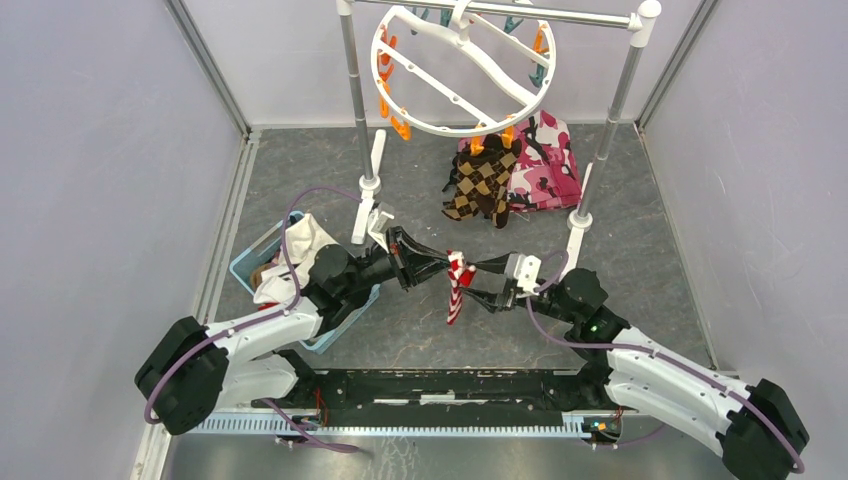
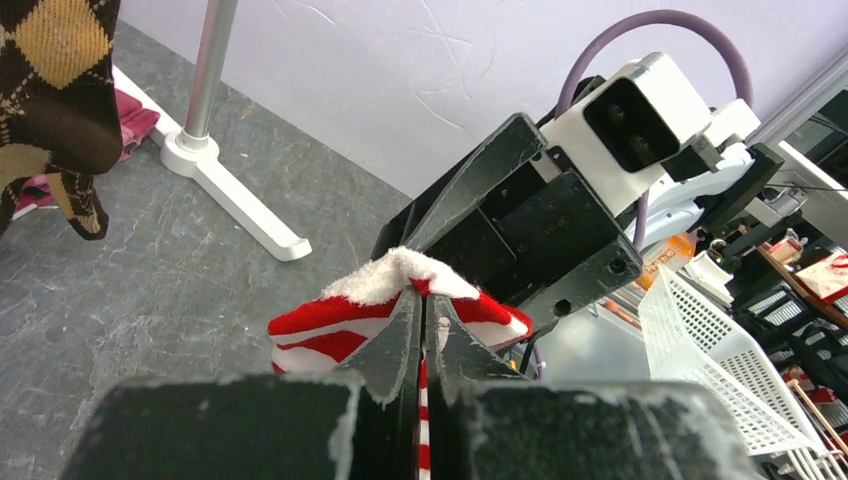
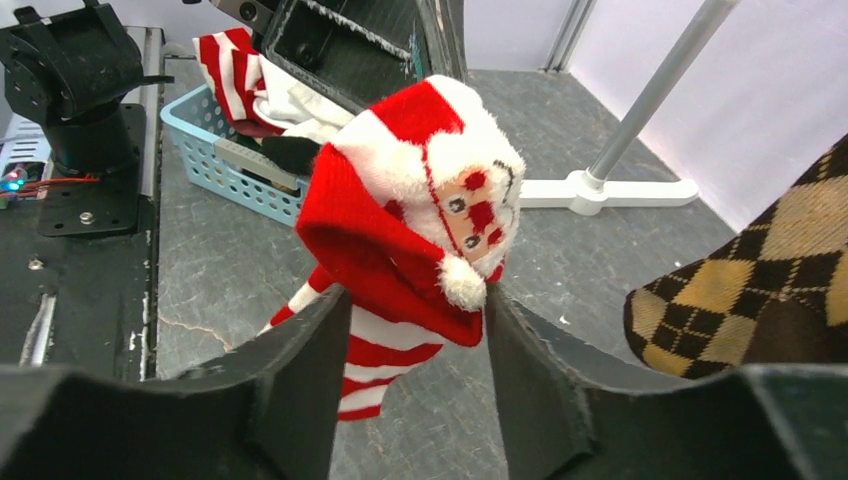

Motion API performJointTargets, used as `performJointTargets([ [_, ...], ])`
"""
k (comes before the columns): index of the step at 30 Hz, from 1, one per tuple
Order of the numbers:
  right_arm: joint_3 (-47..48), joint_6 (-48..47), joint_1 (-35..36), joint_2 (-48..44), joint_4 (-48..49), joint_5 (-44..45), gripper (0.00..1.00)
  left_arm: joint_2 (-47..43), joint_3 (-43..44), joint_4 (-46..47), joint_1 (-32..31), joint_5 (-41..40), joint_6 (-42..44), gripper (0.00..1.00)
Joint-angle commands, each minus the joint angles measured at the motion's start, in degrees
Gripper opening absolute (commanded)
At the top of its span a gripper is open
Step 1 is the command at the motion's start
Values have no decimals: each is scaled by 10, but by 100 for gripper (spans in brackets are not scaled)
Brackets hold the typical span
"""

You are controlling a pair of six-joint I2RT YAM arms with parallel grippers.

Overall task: Clip the socks to the hanger
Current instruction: Pick up the sock from the bin.

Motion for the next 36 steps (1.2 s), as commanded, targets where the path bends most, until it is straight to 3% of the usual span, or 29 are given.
performJointTargets([
  [1,32,-19,6,4,-12,20,51,1,-4,46,-3,-1,-26,2],
  [12,31,-24,6,-18,-31,13,5,-23,-24,1,-4,-25,8,2],
  [15,38,-27,6,-18,-46,7,0,-29,-25,-23,-3,-32,28,2],
  [19,56,-33,6,-20,-97,44,0,-54,-28,-87,-3,-69,76,27],
  [23,82,-33,6,-17,-166,102,0,-103,-43,-139,-3,-126,140,63],
  [26,101,-37,6,-16,-213,133,0,-144,-61,-144,-3,-148,192,76],
  [30,121,-46,6,-7,-258,162,0,-192,-101,-99,-3,-118,268,96],
  [36,131,-51,5,15,-268,149,0,-182,-141,3,-3,6,436,100],
])
